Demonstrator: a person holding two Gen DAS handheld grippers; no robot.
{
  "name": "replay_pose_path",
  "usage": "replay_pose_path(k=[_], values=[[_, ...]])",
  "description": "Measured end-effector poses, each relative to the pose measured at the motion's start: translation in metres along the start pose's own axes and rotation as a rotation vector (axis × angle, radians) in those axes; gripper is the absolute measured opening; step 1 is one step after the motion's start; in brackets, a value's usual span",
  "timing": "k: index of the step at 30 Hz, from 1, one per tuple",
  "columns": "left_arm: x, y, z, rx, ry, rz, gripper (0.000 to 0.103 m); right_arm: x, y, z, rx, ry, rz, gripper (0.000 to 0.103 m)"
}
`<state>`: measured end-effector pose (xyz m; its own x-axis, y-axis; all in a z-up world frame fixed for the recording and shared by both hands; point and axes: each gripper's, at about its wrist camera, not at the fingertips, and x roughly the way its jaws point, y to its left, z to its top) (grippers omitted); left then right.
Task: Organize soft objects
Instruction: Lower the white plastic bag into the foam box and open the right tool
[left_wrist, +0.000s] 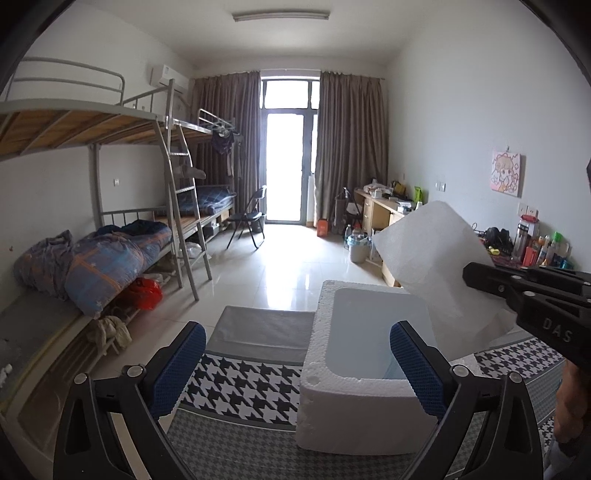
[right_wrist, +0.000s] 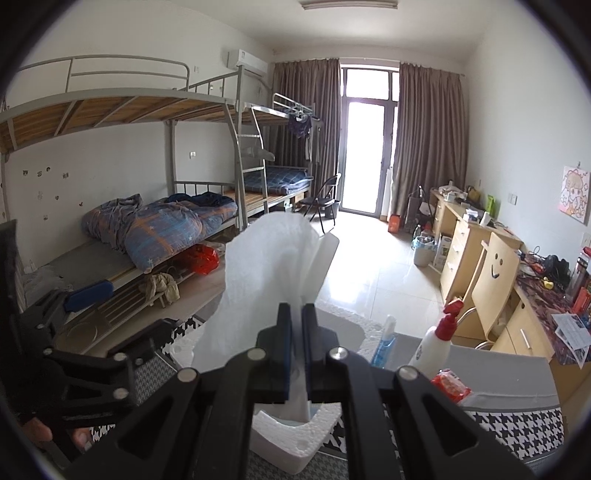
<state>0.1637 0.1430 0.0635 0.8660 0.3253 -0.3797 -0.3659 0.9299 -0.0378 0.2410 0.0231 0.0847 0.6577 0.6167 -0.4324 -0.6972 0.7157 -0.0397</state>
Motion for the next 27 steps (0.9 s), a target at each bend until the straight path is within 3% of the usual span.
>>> replay_pose_path(k=[19, 20, 22, 24, 27], values=[[-0.003, 0.017, -0.011, -0.022, -0.001, -0.021, 0.102, 0.049, 0.003, -0.015, 0.026, 0.145, -0.017, 0.009], [-0.002, 0.018, -0.012, -0.025, 0.002, -0.020, 0.102, 0.051, 0.002, -0.016, 0.031, 0.156, -0.021, 0.011], [-0.001, 0.020, -0.014, -0.029, 0.006, -0.016, 0.102, 0.054, 0.002, -0.018, 0.034, 0.175, -0.010, 0.034], [0.000, 0.023, -0.014, -0.035, 0.008, -0.009, 0.102, 0.056, 0.002, -0.019, 0.032, 0.185, -0.005, 0.051], [0.000, 0.024, -0.015, -0.036, 0.012, -0.007, 0.102, 0.054, 0.000, -0.019, 0.046, 0.182, 0.009, 0.058]])
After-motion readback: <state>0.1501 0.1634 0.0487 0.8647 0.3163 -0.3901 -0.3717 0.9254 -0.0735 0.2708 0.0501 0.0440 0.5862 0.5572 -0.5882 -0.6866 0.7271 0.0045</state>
